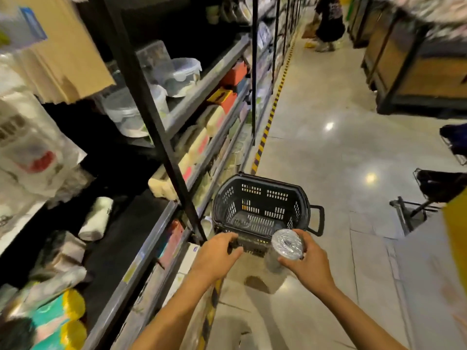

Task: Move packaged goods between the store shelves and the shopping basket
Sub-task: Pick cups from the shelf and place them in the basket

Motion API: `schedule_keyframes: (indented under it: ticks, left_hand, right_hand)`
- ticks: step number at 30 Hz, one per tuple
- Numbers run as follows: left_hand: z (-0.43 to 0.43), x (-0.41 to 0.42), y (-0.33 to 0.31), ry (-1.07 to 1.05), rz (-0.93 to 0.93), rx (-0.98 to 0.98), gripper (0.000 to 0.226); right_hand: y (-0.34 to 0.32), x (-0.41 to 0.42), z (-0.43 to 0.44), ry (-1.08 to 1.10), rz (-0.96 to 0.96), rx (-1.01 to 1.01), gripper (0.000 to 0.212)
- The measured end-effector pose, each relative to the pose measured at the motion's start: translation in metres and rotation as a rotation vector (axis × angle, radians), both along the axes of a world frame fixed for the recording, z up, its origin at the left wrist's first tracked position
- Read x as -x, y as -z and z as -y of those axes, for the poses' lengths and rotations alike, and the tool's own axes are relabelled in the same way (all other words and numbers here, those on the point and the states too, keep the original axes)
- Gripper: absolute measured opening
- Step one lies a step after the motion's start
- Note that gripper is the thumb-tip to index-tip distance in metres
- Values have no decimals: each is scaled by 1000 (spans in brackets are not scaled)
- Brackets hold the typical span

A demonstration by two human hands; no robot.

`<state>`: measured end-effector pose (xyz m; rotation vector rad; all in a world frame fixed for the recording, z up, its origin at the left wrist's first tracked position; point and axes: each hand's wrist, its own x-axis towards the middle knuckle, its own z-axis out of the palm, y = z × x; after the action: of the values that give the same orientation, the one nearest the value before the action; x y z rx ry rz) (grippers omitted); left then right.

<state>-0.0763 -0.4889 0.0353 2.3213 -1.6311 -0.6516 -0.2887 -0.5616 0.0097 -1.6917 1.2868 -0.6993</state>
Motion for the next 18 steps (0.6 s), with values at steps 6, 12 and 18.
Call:
schedule_keyframes:
  ticks: [6,12,18]
  left_hand:
    - [94,-56,18,62,-3,-40,46]
    - [169,-87,55,59,-48,-45,44]
    - [239,-113,99,-5,-119,-88,42]
  right_hand:
    - [3,-38,75,109,-29,-28,65]
    - [27,-60,148,170,-71,-79,63]
    - [60,-88,227,188,-90,-172,62]
